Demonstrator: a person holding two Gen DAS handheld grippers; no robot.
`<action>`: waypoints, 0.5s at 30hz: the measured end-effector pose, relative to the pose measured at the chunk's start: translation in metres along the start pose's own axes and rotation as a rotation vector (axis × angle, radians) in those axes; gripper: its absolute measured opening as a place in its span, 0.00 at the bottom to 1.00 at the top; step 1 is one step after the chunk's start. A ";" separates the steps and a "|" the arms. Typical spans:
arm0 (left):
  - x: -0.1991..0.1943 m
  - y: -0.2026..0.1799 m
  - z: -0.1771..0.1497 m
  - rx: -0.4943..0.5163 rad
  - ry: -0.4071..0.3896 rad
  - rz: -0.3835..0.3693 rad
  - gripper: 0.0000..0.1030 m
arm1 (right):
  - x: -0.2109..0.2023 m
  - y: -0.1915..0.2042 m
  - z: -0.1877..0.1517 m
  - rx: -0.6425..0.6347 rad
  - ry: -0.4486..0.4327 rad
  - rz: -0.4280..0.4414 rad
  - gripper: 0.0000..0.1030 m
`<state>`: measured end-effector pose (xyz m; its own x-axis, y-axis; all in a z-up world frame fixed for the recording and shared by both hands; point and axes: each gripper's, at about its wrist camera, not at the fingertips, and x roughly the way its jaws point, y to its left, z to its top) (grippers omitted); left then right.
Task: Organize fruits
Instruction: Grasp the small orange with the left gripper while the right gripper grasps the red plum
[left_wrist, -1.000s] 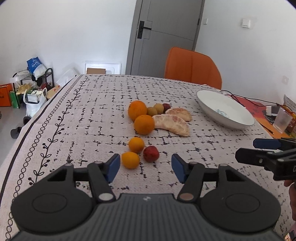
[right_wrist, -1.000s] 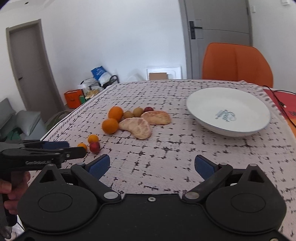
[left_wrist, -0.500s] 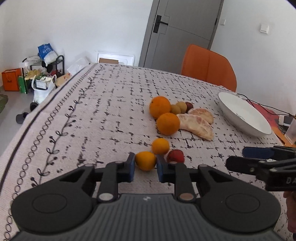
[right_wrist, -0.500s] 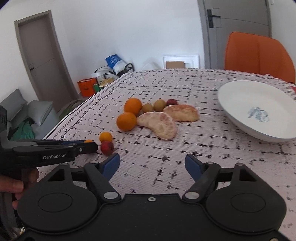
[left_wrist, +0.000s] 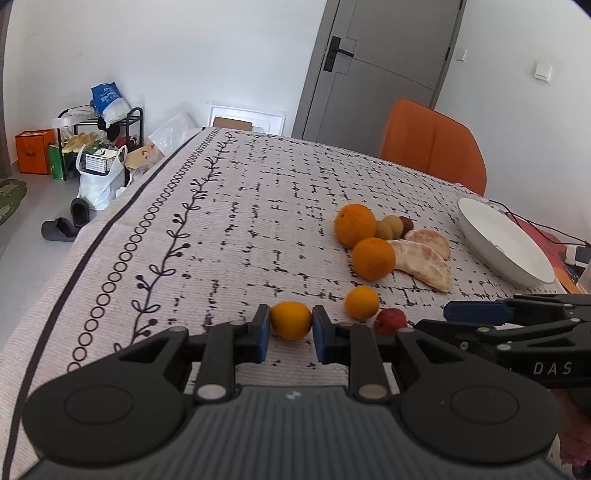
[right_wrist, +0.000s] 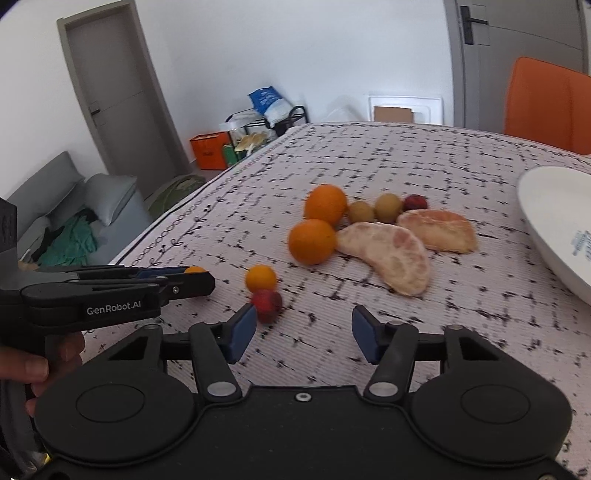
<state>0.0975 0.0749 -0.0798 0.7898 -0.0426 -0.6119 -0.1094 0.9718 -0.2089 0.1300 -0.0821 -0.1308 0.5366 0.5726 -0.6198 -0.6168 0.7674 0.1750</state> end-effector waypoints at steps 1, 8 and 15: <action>0.000 0.002 0.000 -0.004 -0.001 0.002 0.22 | 0.002 0.003 0.001 -0.008 0.002 0.002 0.55; -0.005 0.013 0.000 -0.023 -0.018 0.010 0.22 | 0.017 0.015 0.006 -0.040 0.023 0.019 0.54; -0.004 0.013 0.000 -0.024 -0.023 0.006 0.22 | 0.026 0.021 0.006 -0.059 0.036 0.021 0.21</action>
<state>0.0926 0.0877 -0.0804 0.8029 -0.0316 -0.5952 -0.1280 0.9661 -0.2240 0.1345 -0.0495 -0.1388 0.5029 0.5771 -0.6434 -0.6614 0.7362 0.1433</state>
